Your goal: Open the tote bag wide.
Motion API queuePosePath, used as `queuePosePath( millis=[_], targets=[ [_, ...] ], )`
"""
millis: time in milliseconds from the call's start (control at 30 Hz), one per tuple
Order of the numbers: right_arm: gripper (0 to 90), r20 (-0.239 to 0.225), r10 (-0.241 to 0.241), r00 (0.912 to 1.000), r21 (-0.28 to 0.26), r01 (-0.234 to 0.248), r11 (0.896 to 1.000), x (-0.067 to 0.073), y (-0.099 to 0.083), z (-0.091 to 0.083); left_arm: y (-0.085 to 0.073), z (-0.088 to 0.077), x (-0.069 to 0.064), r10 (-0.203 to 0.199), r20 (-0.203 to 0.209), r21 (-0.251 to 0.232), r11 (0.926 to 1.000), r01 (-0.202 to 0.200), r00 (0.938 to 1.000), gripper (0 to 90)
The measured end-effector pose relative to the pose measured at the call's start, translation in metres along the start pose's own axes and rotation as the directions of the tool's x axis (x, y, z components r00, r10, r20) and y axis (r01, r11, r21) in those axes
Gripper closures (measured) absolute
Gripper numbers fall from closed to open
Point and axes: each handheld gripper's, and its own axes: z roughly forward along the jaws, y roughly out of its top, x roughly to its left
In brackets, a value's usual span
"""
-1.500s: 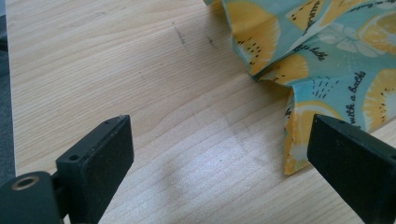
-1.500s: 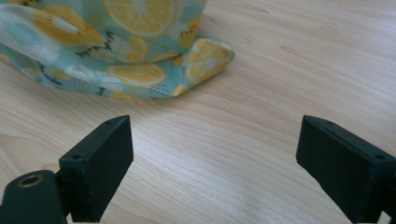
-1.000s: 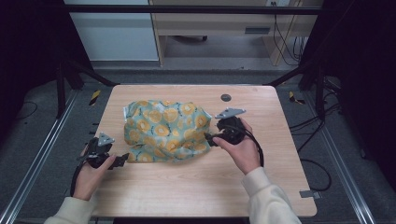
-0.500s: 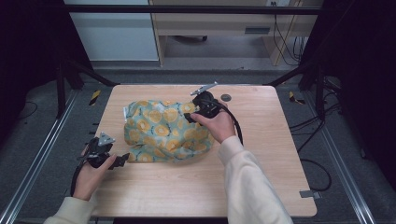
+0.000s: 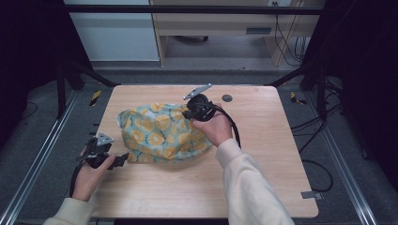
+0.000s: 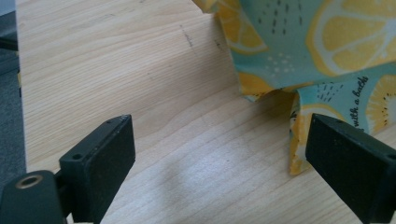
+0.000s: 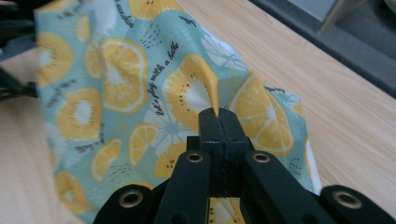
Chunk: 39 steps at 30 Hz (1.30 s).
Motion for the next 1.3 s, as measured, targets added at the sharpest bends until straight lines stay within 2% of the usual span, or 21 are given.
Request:
queuePosePath(
  millis=[167, 333, 533, 567, 600, 633, 667, 900, 1133, 1300],
  targets=[
    [90.0, -0.028, -0.064, 0.9975, -0.066, 0.062, 0.996, 0.029, -0.008, -0.030, -0.002, -0.007, 0.010, -0.028, -0.015, -0.025, 0.9993, 0.028, 0.9995, 9.4],
    [90.0, -0.061, -0.102, 0.9930, -0.129, 0.093, 0.987, 0.060, -0.031, -0.058, -0.005, -0.008, 0.017, -0.052, -0.031, -0.024, 0.9984, 0.051, 0.9982, 9.8],
    [90.0, -0.098, -0.121, 0.9879, -0.123, 0.108, 0.986, 0.088, -0.073, -0.067, -0.005, -0.008, 0.018, -0.056, -0.034, -0.020, 0.9982, 0.056, 0.9978, 10.7],
    [90.0, -0.098, -0.121, 0.9879, -0.123, 0.108, 0.986, 0.088, -0.073, -0.067, -0.005, -0.008, 0.017, -0.055, -0.036, -0.021, 0.9983, 0.054, 0.9978, 10.7],
    [90.0, -0.111, -0.118, 0.9867, -0.107, 0.106, 0.989, 0.096, -0.087, -0.065, -0.005, -0.007, 0.017, -0.056, -0.035, -0.018, 0.9983, 0.055, 0.9979, 11.1],
    [90.0, -0.111, -0.118, 0.9867, -0.107, 0.106, 0.989, 0.096, -0.087, -0.065, -0.005, -0.007, 0.017, -0.056, -0.035, -0.018, 0.9983, 0.055, 0.9979, 11.1],
    [90.0, -0.120, -0.117, 0.9859, -0.090, 0.106, 0.990, 0.101, -0.097, -0.061, -0.005, -0.007, 0.016, -0.058, -0.031, -0.019, 0.9982, 0.057, 0.9979, 11.2],
    [90.0, -0.151, -0.094, 0.9840, -0.033, 0.090, 0.995, 0.108, -0.123, -0.043, -0.005, -0.008, 0.017, -0.064, -0.032, -0.017, 0.9978, 0.064, 0.9974, 11.8],
    [90.0, -0.133, -0.075, 0.9883, 0.023, 0.078, 0.997, 0.107, -0.133, -0.032, -0.006, -0.007, 0.018, -0.063, -0.033, -0.011, 0.9980, 0.063, 0.9975, 12.2],
    [87.9, -0.110, -0.091, 0.9897, 0.072, 0.099, 0.992, 0.104, -0.137, -0.023, -0.006, -0.006, 0.018, -0.063, -0.036, -0.007, 0.9980, 0.063, 0.9974, 12.5]
  ],
)
